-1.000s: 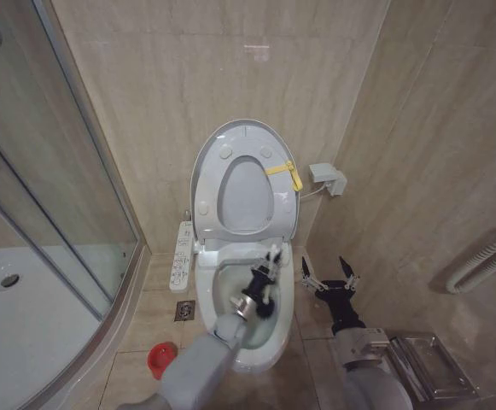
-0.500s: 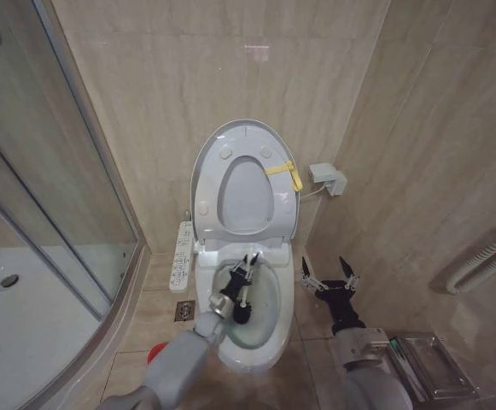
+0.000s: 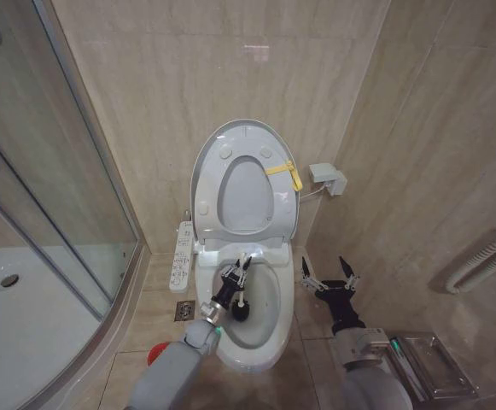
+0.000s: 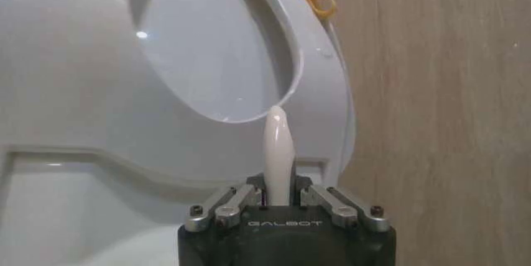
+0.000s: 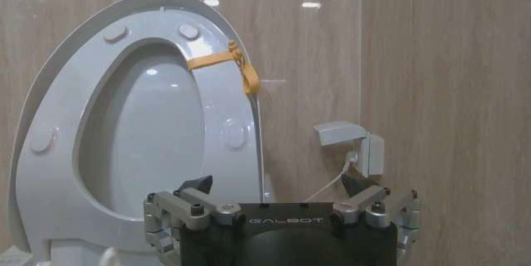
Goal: Open the toilet lid, clean the toilet bowl with a toilet brush, close the toilet lid, and flush.
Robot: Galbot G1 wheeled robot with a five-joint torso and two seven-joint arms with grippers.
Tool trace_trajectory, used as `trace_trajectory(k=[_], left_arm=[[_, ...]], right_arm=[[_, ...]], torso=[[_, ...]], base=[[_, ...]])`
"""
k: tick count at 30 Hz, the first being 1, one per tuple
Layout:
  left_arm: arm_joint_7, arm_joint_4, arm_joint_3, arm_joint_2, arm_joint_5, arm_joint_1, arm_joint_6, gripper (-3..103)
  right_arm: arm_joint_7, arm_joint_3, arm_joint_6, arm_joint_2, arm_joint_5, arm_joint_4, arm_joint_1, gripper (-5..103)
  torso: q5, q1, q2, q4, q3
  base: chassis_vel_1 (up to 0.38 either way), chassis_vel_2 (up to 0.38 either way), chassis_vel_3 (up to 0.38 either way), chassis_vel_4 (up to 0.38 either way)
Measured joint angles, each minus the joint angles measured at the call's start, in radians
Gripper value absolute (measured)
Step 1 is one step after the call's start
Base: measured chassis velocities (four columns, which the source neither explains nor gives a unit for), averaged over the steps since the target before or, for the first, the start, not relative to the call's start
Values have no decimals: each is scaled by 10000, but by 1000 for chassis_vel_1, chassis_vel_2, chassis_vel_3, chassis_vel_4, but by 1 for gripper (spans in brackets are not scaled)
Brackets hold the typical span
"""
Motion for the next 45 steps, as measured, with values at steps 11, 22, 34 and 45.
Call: trace_trajectory(k=[11, 22, 34, 45], left_arm=[[-203, 335, 214, -1373, -101, -470, -3, 20], [-45, 1671, -199, -1276, 535, -834, -6, 20], [-40, 555, 212, -1241, 198, -563, -5, 20], [-158, 1391, 6, -1097, 530, -860, 34, 20]], right_arm=[[0, 0, 0, 0, 0, 0, -1, 100], [-1, 0, 1, 1, 0, 0, 3, 100], [0, 0, 0, 0, 0, 0, 0, 100], [-1, 0, 0, 0, 0, 0, -1, 100]], torso=[[2, 0, 0, -1, 0], [1, -2, 3, -6, -4], [-5, 2, -2, -5, 1], [0, 1, -2, 3, 1]], base=[[0, 0, 0, 0], [0, 0, 0, 0], [0, 0, 0, 0], [0, 0, 0, 0]])
